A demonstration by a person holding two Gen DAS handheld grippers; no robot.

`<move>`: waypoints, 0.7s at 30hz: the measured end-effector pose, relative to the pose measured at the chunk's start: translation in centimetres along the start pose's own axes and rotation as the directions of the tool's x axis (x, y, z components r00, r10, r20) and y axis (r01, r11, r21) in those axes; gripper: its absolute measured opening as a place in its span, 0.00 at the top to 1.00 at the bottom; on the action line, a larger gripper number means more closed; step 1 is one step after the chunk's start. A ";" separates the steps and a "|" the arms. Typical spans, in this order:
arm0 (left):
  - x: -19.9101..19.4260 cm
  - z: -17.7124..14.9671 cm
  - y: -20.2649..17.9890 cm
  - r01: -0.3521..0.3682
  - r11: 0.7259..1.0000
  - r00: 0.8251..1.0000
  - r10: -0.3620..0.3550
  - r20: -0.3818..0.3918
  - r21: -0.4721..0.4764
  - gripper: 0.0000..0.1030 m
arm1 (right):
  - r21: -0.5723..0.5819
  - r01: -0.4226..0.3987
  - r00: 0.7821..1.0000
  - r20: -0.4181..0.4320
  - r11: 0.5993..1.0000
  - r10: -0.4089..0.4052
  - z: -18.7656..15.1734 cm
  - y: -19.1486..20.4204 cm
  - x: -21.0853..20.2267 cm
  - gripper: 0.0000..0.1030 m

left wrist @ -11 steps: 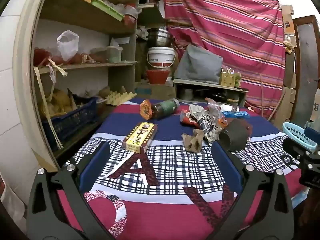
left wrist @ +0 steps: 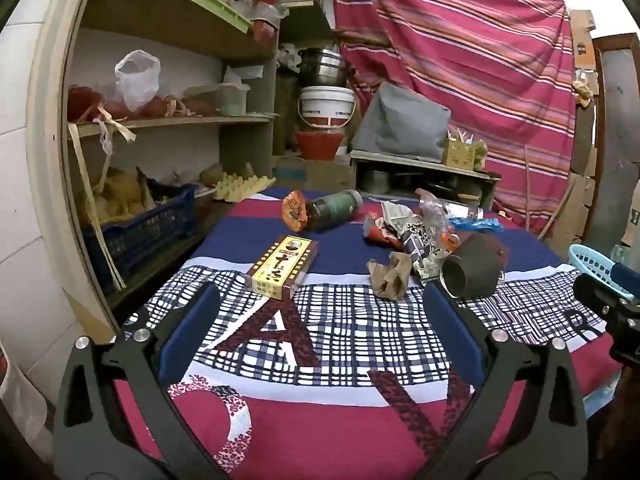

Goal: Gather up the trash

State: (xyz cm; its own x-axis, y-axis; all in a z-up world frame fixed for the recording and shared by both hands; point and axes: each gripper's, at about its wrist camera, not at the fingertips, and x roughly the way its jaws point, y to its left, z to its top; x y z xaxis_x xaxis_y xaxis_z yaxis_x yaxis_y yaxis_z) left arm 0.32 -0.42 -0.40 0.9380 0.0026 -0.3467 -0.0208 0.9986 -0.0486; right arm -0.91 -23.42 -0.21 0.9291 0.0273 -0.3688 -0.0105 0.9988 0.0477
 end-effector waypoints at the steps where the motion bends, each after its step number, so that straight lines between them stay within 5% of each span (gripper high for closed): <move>1: -0.1 0.0 -0.1 -0.001 1.000 1.000 0.001 -0.001 0.004 0.05 | -0.003 -0.001 1.000 -0.003 1.000 0.001 0.0 0.0 0.1 0.04; 21: 0.7 0.1 0.4 -0.003 1.000 1.000 0.003 -0.022 0.002 0.05 | -0.003 0.008 1.000 -0.005 1.000 -0.008 -0.1 -0.2 0.3 0.04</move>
State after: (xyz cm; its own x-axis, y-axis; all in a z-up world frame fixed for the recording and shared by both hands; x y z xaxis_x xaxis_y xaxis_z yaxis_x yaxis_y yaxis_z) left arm 0.99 0.01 -0.61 0.9302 0.0050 -0.3670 -0.0233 0.9987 -0.0457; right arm -0.66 -23.59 -0.45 0.9272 0.0198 -0.3740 -0.0042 0.9991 0.0425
